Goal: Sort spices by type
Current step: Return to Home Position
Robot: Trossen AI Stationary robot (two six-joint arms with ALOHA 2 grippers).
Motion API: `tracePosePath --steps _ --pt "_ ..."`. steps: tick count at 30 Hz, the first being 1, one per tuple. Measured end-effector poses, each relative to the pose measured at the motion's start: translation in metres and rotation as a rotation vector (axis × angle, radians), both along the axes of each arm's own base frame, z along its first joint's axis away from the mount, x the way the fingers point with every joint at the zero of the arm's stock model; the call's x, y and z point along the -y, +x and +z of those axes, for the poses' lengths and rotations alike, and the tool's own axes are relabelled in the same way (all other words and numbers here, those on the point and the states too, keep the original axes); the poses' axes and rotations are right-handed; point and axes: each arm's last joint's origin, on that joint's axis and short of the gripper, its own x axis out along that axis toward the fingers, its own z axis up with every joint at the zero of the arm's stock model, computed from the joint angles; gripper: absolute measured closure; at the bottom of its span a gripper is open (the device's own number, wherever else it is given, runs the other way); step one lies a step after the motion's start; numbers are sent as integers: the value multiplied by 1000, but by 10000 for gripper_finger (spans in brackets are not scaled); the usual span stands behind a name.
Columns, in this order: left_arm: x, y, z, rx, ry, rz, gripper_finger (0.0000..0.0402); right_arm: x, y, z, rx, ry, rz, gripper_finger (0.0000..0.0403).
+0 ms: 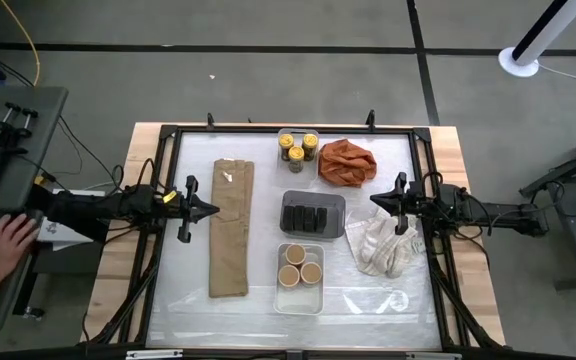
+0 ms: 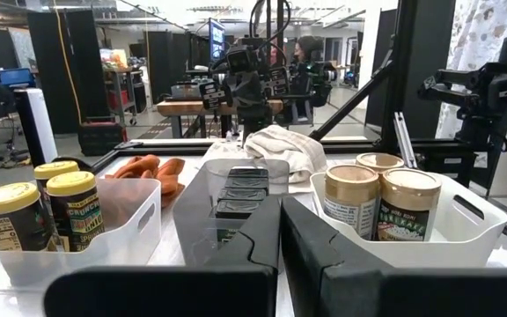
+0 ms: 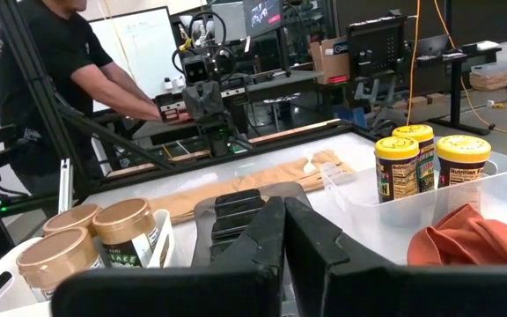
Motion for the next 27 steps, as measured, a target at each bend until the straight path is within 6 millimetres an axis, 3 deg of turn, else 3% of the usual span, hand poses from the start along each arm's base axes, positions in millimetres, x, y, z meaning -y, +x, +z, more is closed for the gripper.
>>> tracePosePath --steps 27 --pt "0 0 0 0 0 0 401 0 0 0 0 0 0 398"
